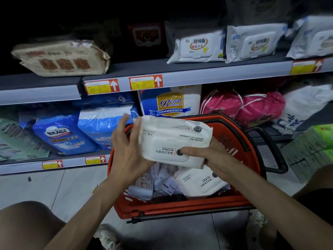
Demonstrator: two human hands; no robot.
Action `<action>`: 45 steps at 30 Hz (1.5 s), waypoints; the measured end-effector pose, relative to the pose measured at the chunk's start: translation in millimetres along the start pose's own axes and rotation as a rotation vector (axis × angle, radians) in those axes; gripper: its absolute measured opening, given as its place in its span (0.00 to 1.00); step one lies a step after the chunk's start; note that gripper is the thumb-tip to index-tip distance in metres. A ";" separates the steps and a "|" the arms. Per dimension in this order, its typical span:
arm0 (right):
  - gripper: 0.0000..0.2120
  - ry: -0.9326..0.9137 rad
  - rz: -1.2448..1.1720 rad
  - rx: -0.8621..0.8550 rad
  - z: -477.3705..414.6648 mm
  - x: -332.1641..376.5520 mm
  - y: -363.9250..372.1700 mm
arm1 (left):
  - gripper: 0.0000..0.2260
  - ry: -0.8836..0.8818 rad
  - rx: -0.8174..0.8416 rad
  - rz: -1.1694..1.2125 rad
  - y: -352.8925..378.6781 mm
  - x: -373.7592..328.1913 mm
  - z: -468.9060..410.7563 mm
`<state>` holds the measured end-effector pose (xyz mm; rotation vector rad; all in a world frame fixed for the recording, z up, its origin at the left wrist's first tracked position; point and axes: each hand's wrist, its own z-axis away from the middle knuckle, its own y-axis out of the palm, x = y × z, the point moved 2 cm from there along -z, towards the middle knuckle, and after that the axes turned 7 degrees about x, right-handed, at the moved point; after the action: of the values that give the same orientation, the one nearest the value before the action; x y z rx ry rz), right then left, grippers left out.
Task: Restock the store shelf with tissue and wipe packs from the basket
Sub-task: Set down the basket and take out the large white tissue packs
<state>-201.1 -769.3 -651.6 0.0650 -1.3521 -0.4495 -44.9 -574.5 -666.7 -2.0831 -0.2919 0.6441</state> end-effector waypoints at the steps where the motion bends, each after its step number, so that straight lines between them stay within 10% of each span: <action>1: 0.30 -0.033 -0.022 -0.010 1.3 2.6 2.8 | 0.58 -0.136 0.020 0.106 -4.3 0.1 -1.9; 8: 0.28 -0.113 -0.181 -0.061 7.3 9.3 16.2 | 0.39 -0.493 0.130 0.850 -12.9 -14.4 -2.8; 18: 0.21 0.033 -0.349 -0.067 14.9 32.6 14.2 | 0.58 -0.438 0.419 1.101 -56.0 -28.2 0.2; 24: 0.25 0.124 -0.201 -0.011 22.0 40.2 17.5 | 0.47 -0.471 0.451 1.431 -67.5 -38.1 4.5; 32: 0.21 0.032 -0.281 0.085 26.8 57.6 11.5 | 0.28 -0.716 0.321 1.490 -68.3 -52.4 0.9; 37: 0.38 -0.037 -0.138 -0.003 15.1 46.8 4.5 | 0.24 -0.884 0.136 1.479 -55.1 -37.8 10.6; 45: 0.21 -0.049 -0.049 -0.152 5.0 39.0 20.2 | 0.36 -0.768 0.119 1.285 -45.6 -22.8 6.3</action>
<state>-194.7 -763.5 -608.2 -0.0384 -1.3625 -0.5972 -65.7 -554.4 -624.3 -1.6081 0.7390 2.1338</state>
